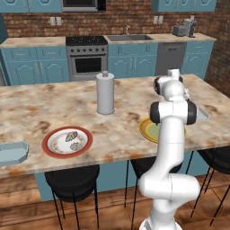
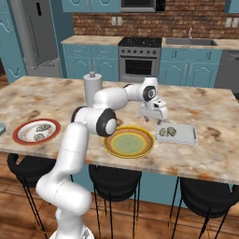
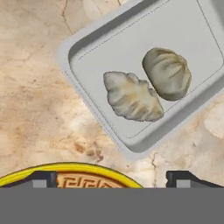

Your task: Place two dumplings into each of the tupperware containers and then place the containers in the fridge.

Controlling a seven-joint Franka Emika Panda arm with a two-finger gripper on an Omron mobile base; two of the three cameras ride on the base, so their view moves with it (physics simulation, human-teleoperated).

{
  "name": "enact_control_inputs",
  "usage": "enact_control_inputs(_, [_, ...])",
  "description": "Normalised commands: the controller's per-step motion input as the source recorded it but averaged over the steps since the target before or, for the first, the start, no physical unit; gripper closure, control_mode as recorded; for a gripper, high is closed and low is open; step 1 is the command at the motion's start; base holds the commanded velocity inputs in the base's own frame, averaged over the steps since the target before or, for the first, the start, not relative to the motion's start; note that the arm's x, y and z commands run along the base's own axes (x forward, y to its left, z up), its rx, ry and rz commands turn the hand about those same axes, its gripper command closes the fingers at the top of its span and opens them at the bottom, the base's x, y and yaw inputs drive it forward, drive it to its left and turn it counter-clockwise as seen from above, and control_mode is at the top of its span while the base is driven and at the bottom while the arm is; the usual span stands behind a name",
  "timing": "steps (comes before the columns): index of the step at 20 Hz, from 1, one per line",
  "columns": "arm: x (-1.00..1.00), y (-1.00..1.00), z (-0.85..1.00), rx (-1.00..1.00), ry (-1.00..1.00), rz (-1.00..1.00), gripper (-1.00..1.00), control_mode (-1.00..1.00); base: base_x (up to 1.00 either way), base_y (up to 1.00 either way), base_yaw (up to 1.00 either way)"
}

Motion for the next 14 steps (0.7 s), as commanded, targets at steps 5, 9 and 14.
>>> enact_control_inputs(5, [0.04, 0.02, -0.24, 0.18, 0.07, 0.19, -1.00, -1.00, 0.00, 0.00, 0.00])
enact_control_inputs(9, [0.18, 0.00, -0.14, 0.19, 0.02, 0.22, -1.00, -1.00, 0.00, 0.00, 0.00])
enact_control_inputs(14, [0.07, 0.00, -0.02, 0.10, 0.01, 0.20, -1.00, -1.00, 0.00, 0.00, 0.00])
